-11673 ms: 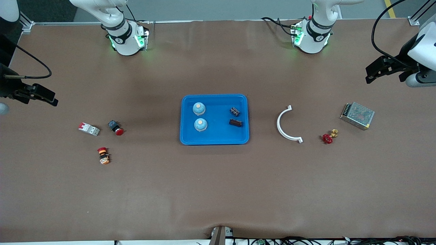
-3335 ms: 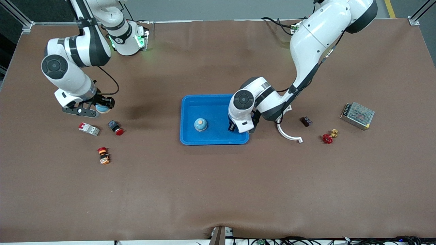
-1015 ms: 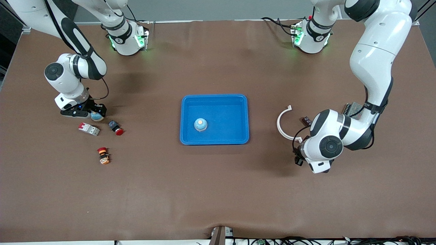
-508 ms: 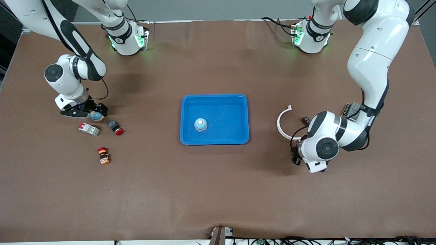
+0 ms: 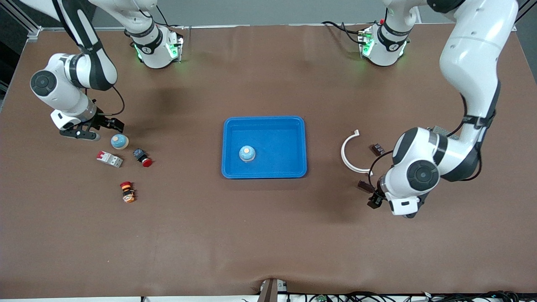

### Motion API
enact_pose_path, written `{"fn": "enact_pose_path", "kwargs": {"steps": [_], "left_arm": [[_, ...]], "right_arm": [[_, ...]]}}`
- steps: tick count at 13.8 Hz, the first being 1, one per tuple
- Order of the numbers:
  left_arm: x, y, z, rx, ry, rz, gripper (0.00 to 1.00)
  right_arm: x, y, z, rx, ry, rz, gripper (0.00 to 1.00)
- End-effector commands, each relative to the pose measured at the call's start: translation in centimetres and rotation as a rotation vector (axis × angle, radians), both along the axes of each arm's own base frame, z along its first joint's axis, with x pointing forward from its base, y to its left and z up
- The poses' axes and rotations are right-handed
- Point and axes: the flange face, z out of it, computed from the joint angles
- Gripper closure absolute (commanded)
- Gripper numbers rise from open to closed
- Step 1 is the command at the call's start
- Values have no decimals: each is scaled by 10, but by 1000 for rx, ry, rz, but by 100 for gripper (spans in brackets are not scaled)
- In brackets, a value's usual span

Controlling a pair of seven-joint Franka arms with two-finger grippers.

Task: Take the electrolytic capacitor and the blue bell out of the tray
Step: 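Place the capacitor by the arc while the right gripper sets the bell down, then return the left gripper to rest while the right gripper reaches the tray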

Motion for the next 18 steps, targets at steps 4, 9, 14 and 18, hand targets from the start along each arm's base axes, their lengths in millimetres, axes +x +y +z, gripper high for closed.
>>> {"fn": "enact_pose_path", "kwargs": {"steps": [4, 9, 14, 18], "left_arm": [[-19, 18, 110, 64, -41, -228, 0], [-43, 22, 179, 70, -39, -376, 0], [-74, 27, 246, 12, -43, -502, 0], [-100, 51, 286, 19, -9, -636, 0]], "right_arm": [[11, 124, 21, -1, -60, -258, 0], [16, 246, 41, 27, -133, -397, 0], [25, 343, 44, 131, -97, -570, 0], [45, 416, 34, 149, -111, -675, 0]]}}
